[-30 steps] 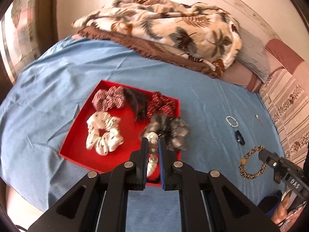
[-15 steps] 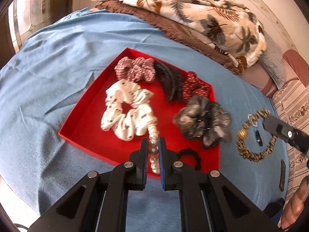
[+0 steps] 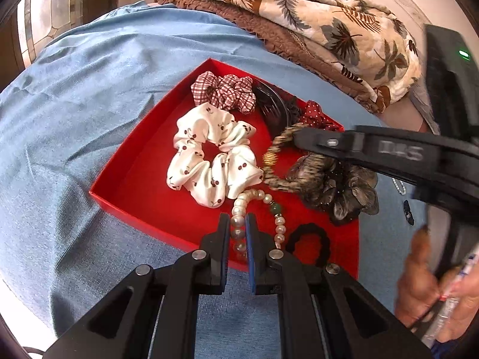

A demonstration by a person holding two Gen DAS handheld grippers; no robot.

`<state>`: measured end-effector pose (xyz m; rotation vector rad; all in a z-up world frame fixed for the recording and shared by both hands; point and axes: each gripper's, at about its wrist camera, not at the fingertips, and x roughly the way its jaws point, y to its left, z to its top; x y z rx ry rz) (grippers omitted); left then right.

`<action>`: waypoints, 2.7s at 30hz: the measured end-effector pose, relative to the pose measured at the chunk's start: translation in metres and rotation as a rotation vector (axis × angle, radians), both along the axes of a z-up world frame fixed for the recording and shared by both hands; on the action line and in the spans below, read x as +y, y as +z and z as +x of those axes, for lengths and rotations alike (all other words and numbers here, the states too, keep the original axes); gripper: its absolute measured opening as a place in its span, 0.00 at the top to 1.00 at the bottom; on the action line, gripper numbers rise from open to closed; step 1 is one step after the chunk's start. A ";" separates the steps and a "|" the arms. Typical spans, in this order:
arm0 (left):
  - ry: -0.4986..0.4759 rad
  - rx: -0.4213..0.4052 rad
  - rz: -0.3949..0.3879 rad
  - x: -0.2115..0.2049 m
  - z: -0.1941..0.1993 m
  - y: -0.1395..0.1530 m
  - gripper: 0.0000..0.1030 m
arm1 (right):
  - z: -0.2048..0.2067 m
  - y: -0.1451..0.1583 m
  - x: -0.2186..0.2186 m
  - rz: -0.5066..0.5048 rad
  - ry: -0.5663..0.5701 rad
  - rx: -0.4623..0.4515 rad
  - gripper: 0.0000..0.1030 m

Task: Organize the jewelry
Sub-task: 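Carry both bracelets into the red tray and open both tools, then grasp the small white pearl bracelet with the left tool while the right grasps the black beaded bracelet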

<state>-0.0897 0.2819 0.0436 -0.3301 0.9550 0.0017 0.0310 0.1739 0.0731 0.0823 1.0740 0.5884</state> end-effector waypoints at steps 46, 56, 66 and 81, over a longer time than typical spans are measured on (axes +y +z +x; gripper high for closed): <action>0.064 -0.088 0.156 -0.021 -0.053 0.047 0.57 | -0.070 -0.026 -0.072 -0.134 -0.061 0.015 0.71; 0.054 -0.083 0.169 -0.023 -0.052 0.051 0.57 | -0.068 -0.024 -0.087 -0.149 -0.076 0.009 0.70; 0.000 -0.120 0.230 -0.052 -0.054 0.070 0.48 | -0.083 0.005 -0.136 -0.096 -0.144 -0.058 0.66; -0.162 -0.125 0.309 -0.144 -0.051 0.078 0.37 | -0.120 -0.003 -0.329 -0.164 -0.453 -0.078 0.55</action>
